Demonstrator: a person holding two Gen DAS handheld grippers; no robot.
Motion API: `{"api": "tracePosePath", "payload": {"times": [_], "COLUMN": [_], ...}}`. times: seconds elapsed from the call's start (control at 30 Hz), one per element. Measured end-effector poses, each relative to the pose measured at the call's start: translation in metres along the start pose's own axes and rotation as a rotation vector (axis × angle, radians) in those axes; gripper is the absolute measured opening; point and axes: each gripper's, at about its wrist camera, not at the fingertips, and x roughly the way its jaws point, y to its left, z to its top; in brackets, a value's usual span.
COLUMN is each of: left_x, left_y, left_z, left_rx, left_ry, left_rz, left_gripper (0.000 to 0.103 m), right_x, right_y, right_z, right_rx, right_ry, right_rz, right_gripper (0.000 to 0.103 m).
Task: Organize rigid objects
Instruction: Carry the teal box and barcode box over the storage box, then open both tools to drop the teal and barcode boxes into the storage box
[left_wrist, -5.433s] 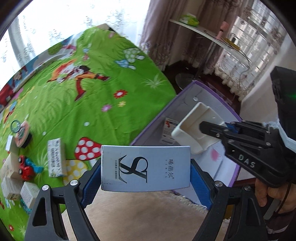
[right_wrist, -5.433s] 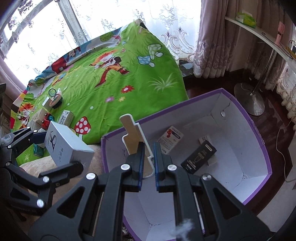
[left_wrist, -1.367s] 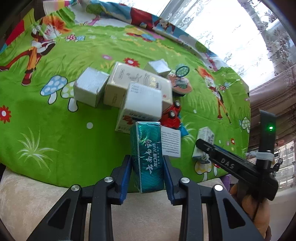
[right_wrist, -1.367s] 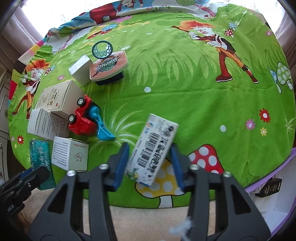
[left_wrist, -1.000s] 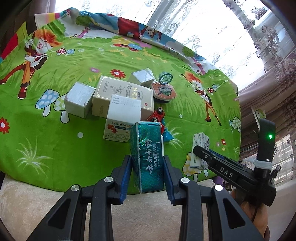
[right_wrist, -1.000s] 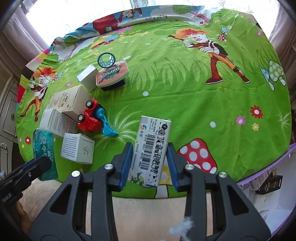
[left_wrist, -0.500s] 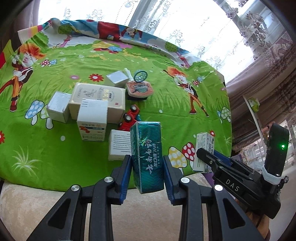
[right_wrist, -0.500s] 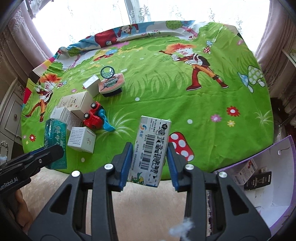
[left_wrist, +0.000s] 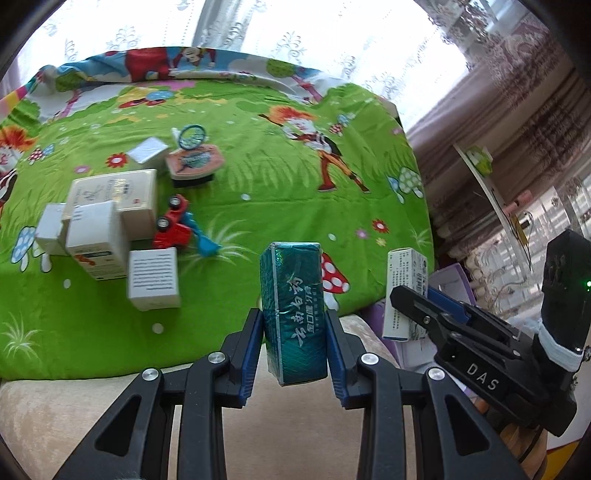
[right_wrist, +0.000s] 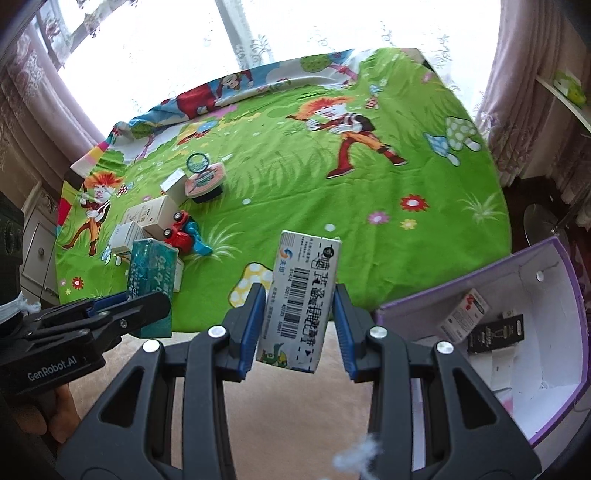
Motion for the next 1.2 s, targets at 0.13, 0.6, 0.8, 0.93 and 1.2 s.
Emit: {"api": "tracePosePath", "payload": {"times": [0.13, 0.6, 0.8, 0.93, 1.2], "left_x": [0.008, 0.04, 0.051, 0.056, 0.057], "left_y": [-0.022, -0.114, -0.143, -0.163, -0.173], "left_z": [-0.002, -0.025, -0.037, -0.047, -0.056], "left_rx": [0.046, 0.24, 0.301, 0.342, 0.372], "left_ry": [0.033, 0.162, 0.211, 0.248, 0.292], "left_rz": [-0.026, -0.134, -0.183, -0.23, -0.28], "left_gripper": [0.034, 0.034, 0.034, 0.034, 0.049], "right_x": [-0.018, -0.059, -0.067, -0.075, -0.081], "right_y": [-0.037, -0.148, -0.174, -0.188, -0.198], "right_z": [-0.007, -0.037, -0.05, -0.055, -0.057], "right_rx": [0.069, 0.243, 0.277, 0.304, 0.324], "right_ry": [-0.019, -0.039, -0.028, -0.039, -0.044], "right_rz": [-0.032, -0.196, -0.219, -0.239, -0.251], "right_gripper": [0.041, 0.041, 0.041, 0.041, 0.041]}}
